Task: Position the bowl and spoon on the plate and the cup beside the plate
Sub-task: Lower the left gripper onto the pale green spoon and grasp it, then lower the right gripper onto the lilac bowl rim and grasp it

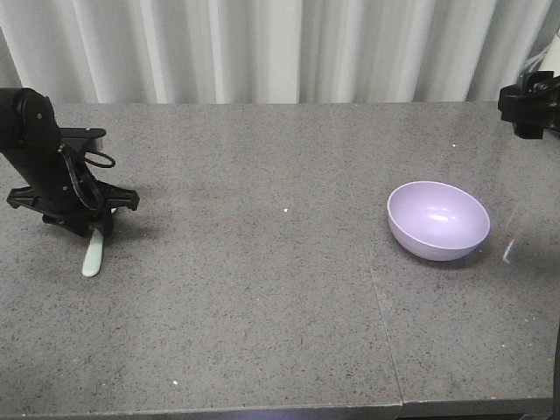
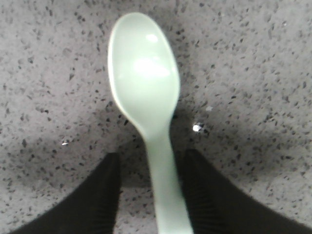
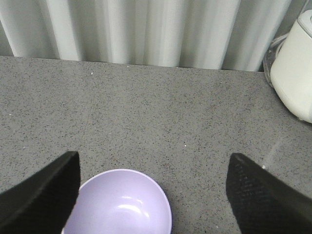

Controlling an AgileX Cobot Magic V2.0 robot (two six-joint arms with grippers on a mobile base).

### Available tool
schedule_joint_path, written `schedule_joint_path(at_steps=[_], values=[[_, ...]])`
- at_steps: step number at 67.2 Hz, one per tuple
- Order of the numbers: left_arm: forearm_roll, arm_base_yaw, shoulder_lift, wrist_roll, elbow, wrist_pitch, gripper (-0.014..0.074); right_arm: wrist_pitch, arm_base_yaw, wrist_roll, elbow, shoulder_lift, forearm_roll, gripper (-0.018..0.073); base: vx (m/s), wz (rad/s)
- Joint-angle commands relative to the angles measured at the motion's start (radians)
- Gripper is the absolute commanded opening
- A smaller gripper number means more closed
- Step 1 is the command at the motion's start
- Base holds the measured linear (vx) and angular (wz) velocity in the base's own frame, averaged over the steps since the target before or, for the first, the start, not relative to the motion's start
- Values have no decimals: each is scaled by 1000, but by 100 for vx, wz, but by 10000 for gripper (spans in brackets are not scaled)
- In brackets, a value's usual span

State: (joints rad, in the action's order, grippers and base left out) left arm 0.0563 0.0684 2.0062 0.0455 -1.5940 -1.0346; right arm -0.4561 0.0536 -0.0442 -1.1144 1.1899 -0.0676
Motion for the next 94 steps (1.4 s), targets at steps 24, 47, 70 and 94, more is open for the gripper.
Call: schedule_joint_path(at_steps=[24,47,70,94], values=[[9,5,-36,-12,-56,-37,-8,64,1,4,-37,-18,-11,584,0,0],[11,5,-184,-12,-265,-21,-8,72,1,3,-37,-18,-10,584,0,0],[11,6,-450,-14,-295,129,-6,72,-3,-9,-77,-18,-10,584,0,0],[10,6,-547,-82,-293,155,-6,-47,-165,-50,-172,143,-6,584,0,0]])
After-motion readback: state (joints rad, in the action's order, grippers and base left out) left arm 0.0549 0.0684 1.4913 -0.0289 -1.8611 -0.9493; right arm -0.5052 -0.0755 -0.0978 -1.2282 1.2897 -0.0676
